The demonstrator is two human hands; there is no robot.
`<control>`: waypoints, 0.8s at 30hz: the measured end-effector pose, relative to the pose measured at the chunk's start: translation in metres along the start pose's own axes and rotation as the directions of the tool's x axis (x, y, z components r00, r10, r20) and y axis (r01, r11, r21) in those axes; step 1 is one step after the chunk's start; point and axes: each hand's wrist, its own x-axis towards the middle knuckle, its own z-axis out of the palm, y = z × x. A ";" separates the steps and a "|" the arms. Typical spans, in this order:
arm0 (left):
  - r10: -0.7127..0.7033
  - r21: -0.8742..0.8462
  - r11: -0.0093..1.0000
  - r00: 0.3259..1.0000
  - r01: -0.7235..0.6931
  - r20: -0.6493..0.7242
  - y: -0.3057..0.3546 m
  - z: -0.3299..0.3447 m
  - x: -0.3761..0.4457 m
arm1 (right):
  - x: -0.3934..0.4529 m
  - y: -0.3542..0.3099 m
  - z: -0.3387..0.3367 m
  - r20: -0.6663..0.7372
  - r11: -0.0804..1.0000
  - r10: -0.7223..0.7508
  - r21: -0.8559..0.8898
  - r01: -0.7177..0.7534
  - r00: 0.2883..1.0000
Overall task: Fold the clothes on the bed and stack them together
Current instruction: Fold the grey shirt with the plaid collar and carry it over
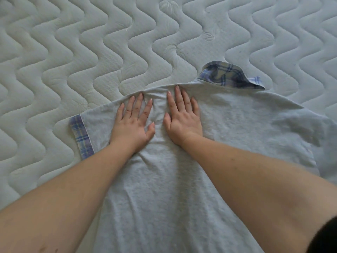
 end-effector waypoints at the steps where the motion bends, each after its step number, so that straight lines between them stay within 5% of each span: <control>1: -0.017 0.031 0.999 0.998 0.015 0.057 0.003 -0.009 0.001 | 0.000 -0.001 -0.007 0.036 1.000 -0.005 0.021 0.005 0.999; 4: -0.087 0.125 0.990 0.986 0.070 0.139 0.021 -0.041 0.000 | 0.000 0.006 -0.038 0.151 0.989 -0.077 0.138 0.056 0.986; 7: -0.085 0.082 0.994 0.990 0.076 0.113 0.060 -0.065 -0.013 | -0.029 0.046 -0.067 0.101 0.994 -0.030 0.104 0.019 0.994; 15: 0.372 -0.081 0.927 0.922 -0.365 0.105 0.216 -0.059 -0.047 | -0.146 0.181 -0.059 0.130 0.964 0.266 -0.024 -0.265 0.955; 20: 0.424 -0.088 0.905 0.897 -0.415 0.124 0.301 -0.051 -0.053 | -0.206 0.258 -0.064 0.024 0.932 0.361 -0.014 -0.361 0.932; 24: 0.501 -0.130 0.864 0.858 -0.487 0.115 0.354 -0.057 -0.041 | -0.226 0.317 -0.088 -0.209 0.886 0.458 0.192 -0.423 0.864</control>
